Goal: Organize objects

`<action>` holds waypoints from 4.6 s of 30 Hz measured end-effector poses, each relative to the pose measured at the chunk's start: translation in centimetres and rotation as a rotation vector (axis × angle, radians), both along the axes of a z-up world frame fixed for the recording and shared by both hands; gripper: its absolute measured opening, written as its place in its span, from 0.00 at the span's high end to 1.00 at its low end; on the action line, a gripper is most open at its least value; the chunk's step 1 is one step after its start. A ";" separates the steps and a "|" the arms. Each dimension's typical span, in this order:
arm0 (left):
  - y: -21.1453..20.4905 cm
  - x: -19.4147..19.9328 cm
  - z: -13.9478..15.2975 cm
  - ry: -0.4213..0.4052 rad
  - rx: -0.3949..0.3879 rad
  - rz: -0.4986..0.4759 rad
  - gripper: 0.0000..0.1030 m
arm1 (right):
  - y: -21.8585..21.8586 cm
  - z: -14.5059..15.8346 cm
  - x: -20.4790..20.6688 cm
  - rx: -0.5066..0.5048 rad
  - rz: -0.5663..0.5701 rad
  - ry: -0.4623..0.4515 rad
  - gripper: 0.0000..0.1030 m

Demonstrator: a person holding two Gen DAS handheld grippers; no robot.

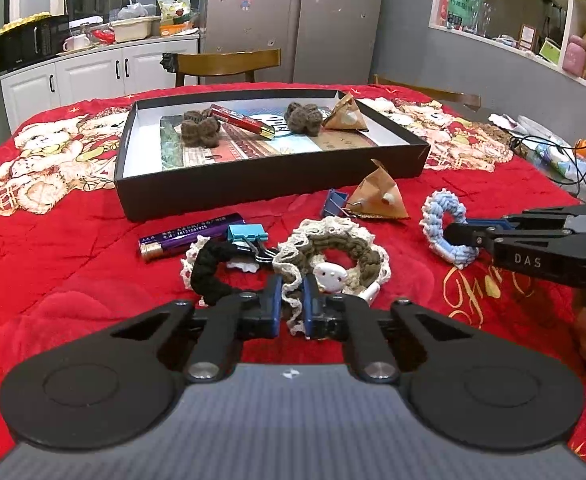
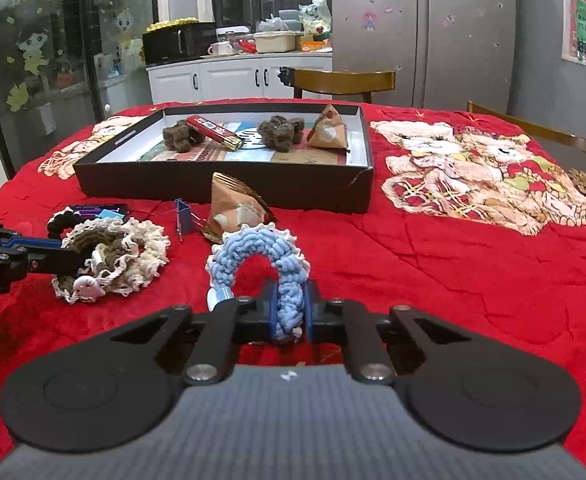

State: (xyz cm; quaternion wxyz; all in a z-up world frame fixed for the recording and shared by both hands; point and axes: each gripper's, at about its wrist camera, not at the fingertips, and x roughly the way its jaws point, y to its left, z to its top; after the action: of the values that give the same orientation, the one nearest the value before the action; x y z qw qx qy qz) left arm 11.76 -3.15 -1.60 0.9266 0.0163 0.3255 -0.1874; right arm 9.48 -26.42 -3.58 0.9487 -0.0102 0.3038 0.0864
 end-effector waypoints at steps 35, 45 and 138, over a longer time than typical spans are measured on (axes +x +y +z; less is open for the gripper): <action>2.3 1.0 10.0 -0.236 -0.003 0.017 0.88 | 3.1 10.8 1.1 -0.050 0.123 -0.214 0.86; 2.2 7.3 10.1 -0.200 -0.015 0.069 0.88 | 5.8 11.1 7.2 -0.091 0.127 -0.208 0.86; 3.8 13.5 5.8 -0.132 0.059 0.241 0.22 | 4.9 5.6 15.4 0.016 0.037 -0.035 0.39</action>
State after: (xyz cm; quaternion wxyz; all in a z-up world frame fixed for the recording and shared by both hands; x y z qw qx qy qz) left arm 25.23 0.63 4.25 0.9609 0.0166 0.2690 -0.0638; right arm 24.89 -21.47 1.99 0.9522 -0.0094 0.2864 0.1061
